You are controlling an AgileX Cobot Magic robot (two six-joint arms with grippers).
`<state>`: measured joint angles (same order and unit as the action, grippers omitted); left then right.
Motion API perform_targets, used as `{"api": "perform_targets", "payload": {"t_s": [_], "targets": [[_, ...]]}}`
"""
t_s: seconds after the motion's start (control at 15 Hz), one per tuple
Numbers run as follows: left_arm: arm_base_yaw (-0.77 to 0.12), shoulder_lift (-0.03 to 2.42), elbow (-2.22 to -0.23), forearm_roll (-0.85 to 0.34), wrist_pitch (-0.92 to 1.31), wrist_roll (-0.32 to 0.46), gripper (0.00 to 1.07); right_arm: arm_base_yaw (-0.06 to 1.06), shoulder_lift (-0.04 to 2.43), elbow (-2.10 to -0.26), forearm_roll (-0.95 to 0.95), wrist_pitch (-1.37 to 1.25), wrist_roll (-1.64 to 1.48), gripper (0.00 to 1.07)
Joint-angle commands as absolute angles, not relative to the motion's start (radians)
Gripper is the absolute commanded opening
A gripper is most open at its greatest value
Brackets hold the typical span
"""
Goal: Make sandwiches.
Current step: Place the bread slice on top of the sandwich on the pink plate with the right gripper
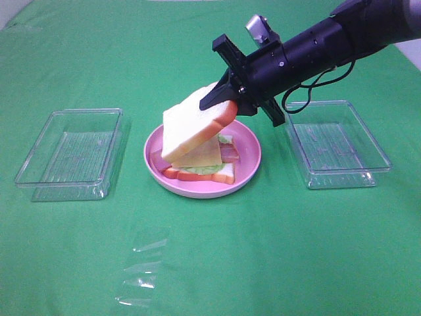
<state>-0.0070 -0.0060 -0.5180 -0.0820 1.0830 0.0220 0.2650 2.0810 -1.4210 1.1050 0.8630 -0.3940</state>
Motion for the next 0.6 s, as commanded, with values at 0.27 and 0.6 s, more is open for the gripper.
{"api": "perform_targets", "payload": {"t_s": [0.27,0.6], "targets": [[-0.008,-0.027,-0.517,-0.087,1.077,0.02,0.95,0.264,2.161,-1.46,1.173,0.8,-0.409,0.0],[-0.008,-0.027,-0.517,-0.087,1.077,0.02,0.95,0.264,2.201,-1.473,1.163,0.798,-0.409,0.0]]}}
